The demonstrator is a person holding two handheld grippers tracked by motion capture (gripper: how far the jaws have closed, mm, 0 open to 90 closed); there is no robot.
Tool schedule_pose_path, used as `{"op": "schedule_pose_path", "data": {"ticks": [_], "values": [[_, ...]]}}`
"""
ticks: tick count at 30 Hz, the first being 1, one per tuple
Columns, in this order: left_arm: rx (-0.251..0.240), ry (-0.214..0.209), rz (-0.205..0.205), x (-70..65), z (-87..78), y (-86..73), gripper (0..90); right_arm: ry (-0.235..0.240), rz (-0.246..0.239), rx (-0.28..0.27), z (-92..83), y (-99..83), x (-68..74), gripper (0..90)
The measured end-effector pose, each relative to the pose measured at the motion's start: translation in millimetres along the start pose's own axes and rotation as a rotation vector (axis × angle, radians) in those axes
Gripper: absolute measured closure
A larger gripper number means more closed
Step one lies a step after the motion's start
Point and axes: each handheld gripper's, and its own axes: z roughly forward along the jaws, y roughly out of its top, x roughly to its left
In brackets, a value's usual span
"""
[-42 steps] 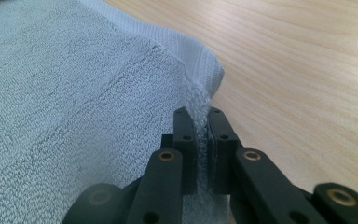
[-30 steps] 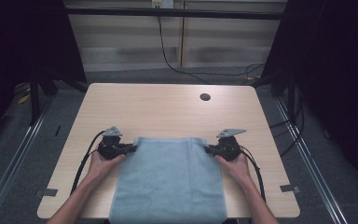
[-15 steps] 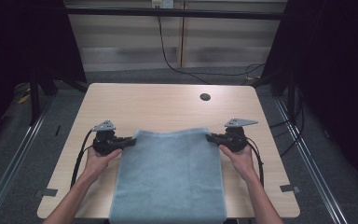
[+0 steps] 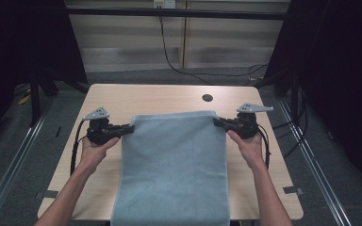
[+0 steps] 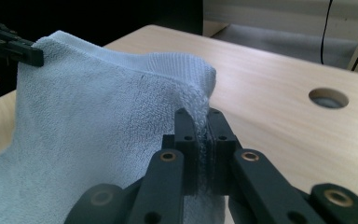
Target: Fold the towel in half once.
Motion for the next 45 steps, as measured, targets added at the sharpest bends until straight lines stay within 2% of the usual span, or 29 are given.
{"op": "schedule_pose_path", "data": {"ticks": [2,3,6,8,12,13,15,17,19,20,21,22,23,25,30,31,32,33,34,35,37,38,39,40,41,42,43,44,45], "values": [[-0.036,-0.005,-0.006,-0.8,-5.4,8.9,84.4,-0.007,-0.01,-0.019,-2.1,12.6,0.8,85.9],[-0.049,-0.002,-0.005,-1.5,-7.5,13.7,84.4,-0.007,-0.01,-0.019,-2.1,12.6,0.8,85.9],[-0.062,0.016,0.017,-1.8,-11.6,29.0,84.3,-0.014,-0.023,-0.04,-3.9,29.1,1.7,85.9],[-0.093,0.017,0.007,0.5,-12.9,39.6,84.3,-0.022,-0.03,-0.052,-5.3,38.7,1.7,85.9],[-0.122,0.02,0.011,4.9,-16.7,61.5,84.4,-0.047,-0.042,-0.082,-8.0,62.4,-2.4,86.0],[-0.121,0.029,0.032,3.9,-19.8,70.0,84.4,-0.052,-0.041,-0.088,-8.8,66.9,-3.5,86.0],[-0.148,0.024,0.047,0.7,-27.9,85.9,84.6,-0.06,-0.044,-0.1,-12.0,80.4,-5.0,86.1],[-0.159,0.064,0.102,-5.6,-37.9,104.4,84.7,-0.049,-0.047,-0.135,-18.7,99.9,-3.9,86.2],[-0.203,0.05,0.091,-10.2,-48.6,114.9,84.8,-0.053,-0.057,-0.172,-25.3,114.1,0.0,86.2],[-0.198,0.066,0.116,-14.1,-51.5,116.6,84.8,-0.052,-0.053,-0.19,-28.6,119.7,1.7,86.2],[-0.185,0.078,0.124,-16.5,-51.8,115.3,84.8,-0.05,-0.051,-0.193,-30.6,120.3,3.5,86.2],[-0.169,0.08,0.132,-18.7,-51.6,111.1,84.8,-0.046,-0.054,-0.188,-31.1,118.3,4.6,86.2],[-0.152,0.072,0.133,-19.6,-50.5,104.6,84.7,-0.038,-0.056,-0.161,-30.9,105.6,8.3,86.2],[-0.129,0.057,0.134,-21.0,-49.1,89.7,84.7,-0.034,-0.059,-0.144,-30.9,99.0,10.3,86.2],[-0.079,0.011,0.109,-26.7,-48.2,42.9,84.7,0.01,-0.073,-0.048,-33.4,43.3,25.7,86.5],[-0.084,-0.008,0.097,-29.9,-49.8,35.1,84.7,0.019,-0.072,-0.039,-35.0,35.7,28.2,86.5],[-0.079,-0.024,0.095,-34.3,-51.4,27.8,84.7,0.036,-0.075,-0.022,-41.2,17.9,36.7,86.6],[-0.067,-0.029,0.108,-39.2,-53.2,20.7,84.7,0.036,-0.075,-0.022,-41.2,17.9,36.7,86.6],[-0.057,-0.05,0.096,-44.8,-55.2,10.8,84.7,0.049,-0.075,-0.012,-45.4,10.2,41.8,86.6],[-0.044,-0.051,0.104,-48.6,-57.1,2.8,84.8,0.064,-0.081,-0.003,-51.2,1.0,48.6,86.6],[-0.03,-0.043,0.079,-54.1,-58.5,-13.2,84.8,0.085,-0.078,0.017,-58.4,-14.5,59.7,86.6],[-0.001,-0.075,0.022,-57.9,-56.1,-33.8,84.9,0.084,-0.084,0.058,-61.1,-29.6,68.8,86.6],[-0.001,-0.075,0.022,-57.9,-56.1,-33.8,84.9,0.084,-0.084,0.058,-61.1,-29.6,68.8,86.6],[0.025,-0.062,0.029,-62.0,-54.6,-43.9,84.9,0.101,-0.08,0.094,-62.9,-47.9,76.6,86.6],[0.049,-0.073,0.036,-65.0,-53.9,-53.5,84.9,0.101,-0.08,0.094,-62.9,-47.9,76.6,86.6],[0.085,-0.107,0.039,-67.6,-53.1,-61.7,84.8,0.112,-0.074,0.138,-63.0,-66.2,83.7,86.6],[0.124,-0.106,0.068,-72.2,-54.5,-67.9,84.8,0.112,-0.074,0.138,-63.0,-66.2,83.7,86.6],[0.152,-0.117,0.076,-75.5,-57.4,-72.2,84.8,0.119,-0.068,0.16,-62.9,-74.9,86.6,86.6],[0.149,-0.146,0.051,-79.2,-66.9,-79.8,84.8,0.132,-0.059,0.207,-63.3,-90.4,93.5,86.6]]}}
